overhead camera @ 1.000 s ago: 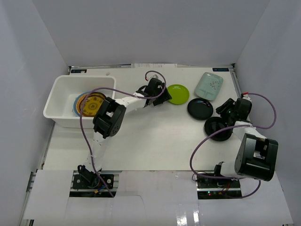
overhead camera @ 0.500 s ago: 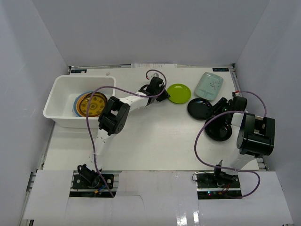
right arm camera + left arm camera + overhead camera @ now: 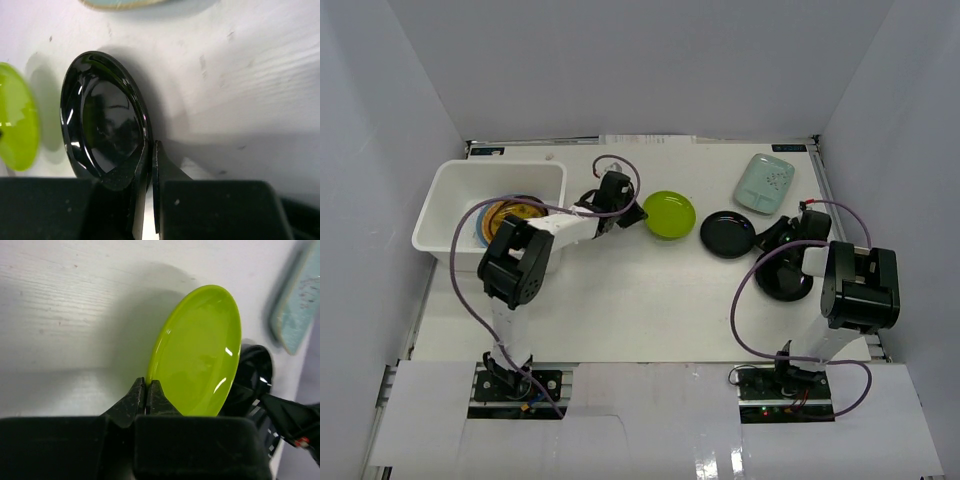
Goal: Place the plates into the plastic bin on the countertop
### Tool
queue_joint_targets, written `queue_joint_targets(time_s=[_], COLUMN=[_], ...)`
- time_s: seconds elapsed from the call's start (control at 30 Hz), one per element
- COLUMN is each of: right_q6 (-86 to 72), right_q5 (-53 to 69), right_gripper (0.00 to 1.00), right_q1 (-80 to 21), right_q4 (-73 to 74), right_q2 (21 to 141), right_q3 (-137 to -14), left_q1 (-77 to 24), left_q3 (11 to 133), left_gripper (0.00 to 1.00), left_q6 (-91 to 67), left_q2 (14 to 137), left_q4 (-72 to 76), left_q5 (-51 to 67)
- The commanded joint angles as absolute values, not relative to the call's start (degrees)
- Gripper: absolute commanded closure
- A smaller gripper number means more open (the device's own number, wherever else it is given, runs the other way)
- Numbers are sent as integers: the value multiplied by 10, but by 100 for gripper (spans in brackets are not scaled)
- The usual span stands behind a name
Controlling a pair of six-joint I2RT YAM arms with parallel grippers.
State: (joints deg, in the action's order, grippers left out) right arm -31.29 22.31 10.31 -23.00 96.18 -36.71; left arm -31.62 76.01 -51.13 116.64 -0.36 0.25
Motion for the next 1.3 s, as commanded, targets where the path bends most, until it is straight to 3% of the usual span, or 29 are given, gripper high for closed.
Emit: queue_joint_targets(time_s=[0.0,0.23,0.43,0.63,0.83,0.93,0.97,1.07,1.13,1.27], right_q6=[-338,-336,-325,-319,-299,-285,-275,-262,-258,-254], right_q5=[235,222,171,125,64,38,26,8,4,-14], right_gripper=[92,92,92,92,92,92,92,92,92,92], right_q1=[83,46,-87,-215,-353,-408,-419,-453,-467,-488], right_q4=[-286,-251,-210,-182,-150,-136,-130,-102,-82,-48], right_q2=[901,771,695,696,766,822,854,927,966,1076], right_q3=[-342,-354,-395,-483,-599,-676,-698,-791,-860,-1001], left_q1=[-314,-231,-26,110,127,127,127,127,127,127], left_q3=[746,685,604,549,509,508,508,505,515,557], left_gripper=[100,100,100,100,100,69,48,10,2,2], left_q6=[-483,-469,-425,-407,-420,-415,-414,-410,-412,-430], left_q2=[1006,752,605,621,675,689,686,653,621,552], left_q4=[25,-60,-190,-236,-225,-217,-214,-195,-187,-165], left_q5=[37,36,-60,-78,-74,-56,-48,-39,-29,3])
